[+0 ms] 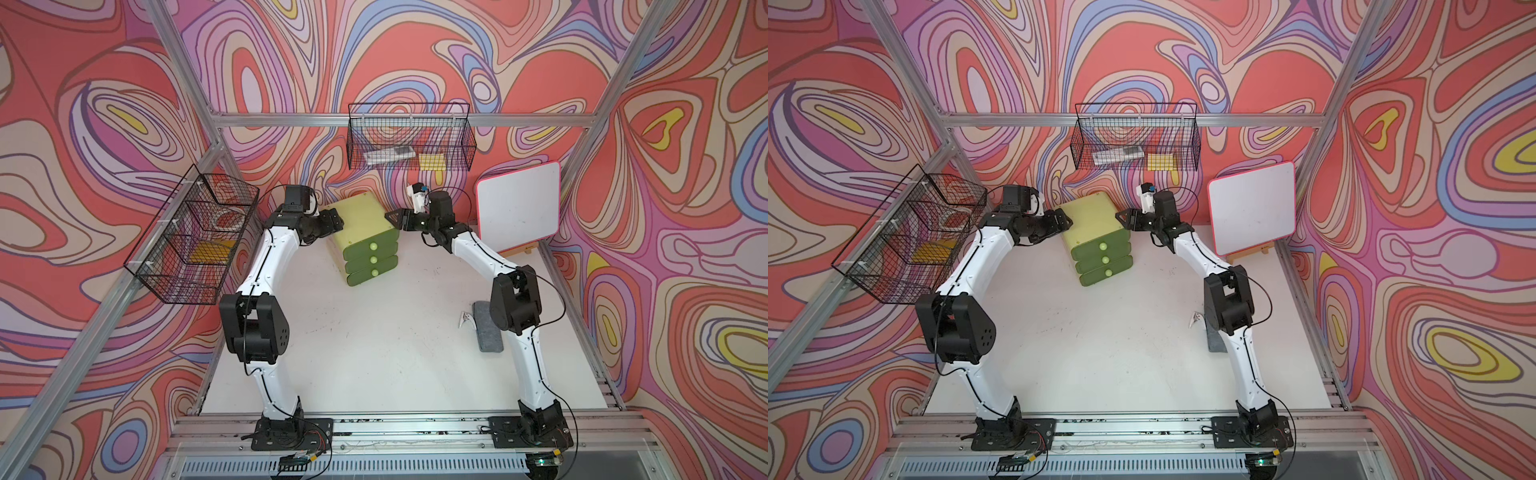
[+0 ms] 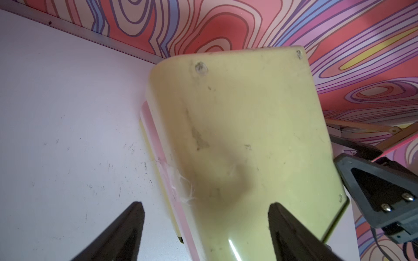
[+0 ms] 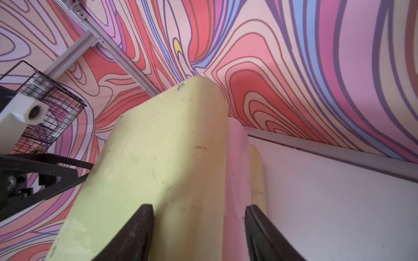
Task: Place the plugs into the drawer by color
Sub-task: Adjust the storage box at the center of the board.
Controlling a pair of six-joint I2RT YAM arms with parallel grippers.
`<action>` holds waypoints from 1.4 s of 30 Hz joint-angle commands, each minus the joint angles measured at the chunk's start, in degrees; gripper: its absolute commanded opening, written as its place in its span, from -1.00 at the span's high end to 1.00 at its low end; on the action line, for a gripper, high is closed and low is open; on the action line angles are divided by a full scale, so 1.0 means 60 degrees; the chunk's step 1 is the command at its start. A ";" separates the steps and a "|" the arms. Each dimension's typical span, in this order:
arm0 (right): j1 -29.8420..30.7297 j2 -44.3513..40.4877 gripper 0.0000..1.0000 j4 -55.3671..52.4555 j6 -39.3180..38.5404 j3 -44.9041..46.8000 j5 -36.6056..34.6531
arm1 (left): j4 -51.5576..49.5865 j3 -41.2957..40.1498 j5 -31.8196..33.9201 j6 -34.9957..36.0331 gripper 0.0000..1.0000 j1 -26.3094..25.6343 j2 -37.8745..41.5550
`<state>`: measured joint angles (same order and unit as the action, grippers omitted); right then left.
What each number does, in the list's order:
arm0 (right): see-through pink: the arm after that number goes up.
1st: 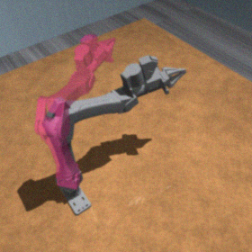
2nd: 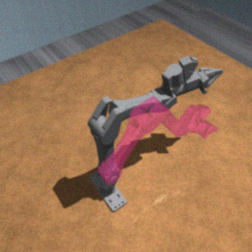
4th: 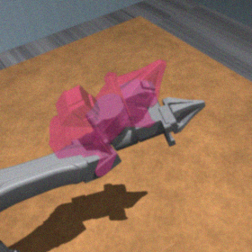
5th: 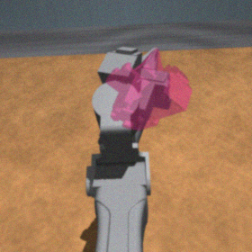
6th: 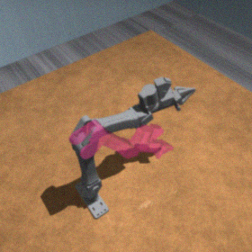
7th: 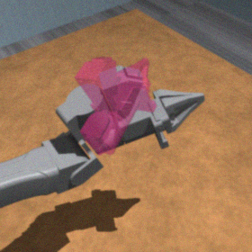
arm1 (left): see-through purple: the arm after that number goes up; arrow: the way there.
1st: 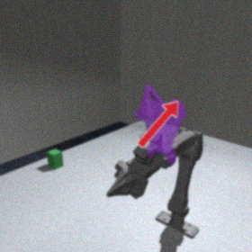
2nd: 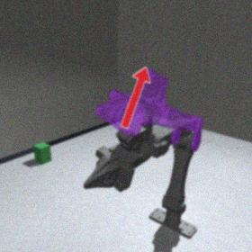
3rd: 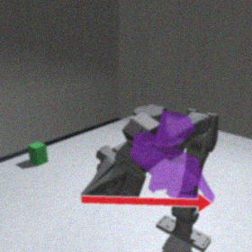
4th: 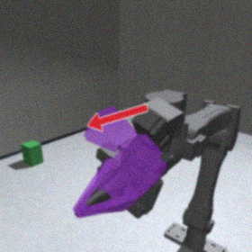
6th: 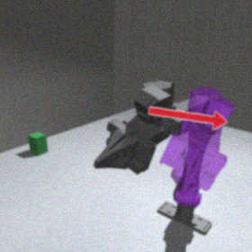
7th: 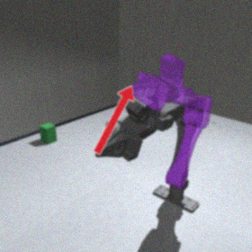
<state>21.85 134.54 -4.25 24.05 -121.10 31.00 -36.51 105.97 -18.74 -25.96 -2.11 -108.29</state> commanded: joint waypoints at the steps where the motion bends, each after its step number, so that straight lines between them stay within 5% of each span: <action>1: 0.0008 0.0022 -0.23 0.0030 0.0441 0.0149 0.1171 | -0.0126 0.0206 -0.0745 0.0049 -0.51 -0.0007 -0.0338; 11: 0.0320 -0.1034 -0.02 0.1735 0.1467 0.2223 0.2036 | 0.0007 -0.0104 -0.1174 0.0148 -0.49 -0.0356 -0.0464; 32: 0.1421 -0.3190 0.12 0.2579 0.1879 0.5569 0.0764 | 0.0087 -0.0591 -0.1187 0.0158 -0.51 -0.1083 -0.0161; 42: 0.1516 -0.3489 0.12 0.2462 0.1743 0.5641 0.0314 | -0.0006 -0.0480 -0.0872 0.0337 -0.51 -0.1069 -0.0098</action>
<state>26.37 114.63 10.72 34.63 -87.83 27.05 -34.24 103.81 -20.14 -25.28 -5.39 -109.25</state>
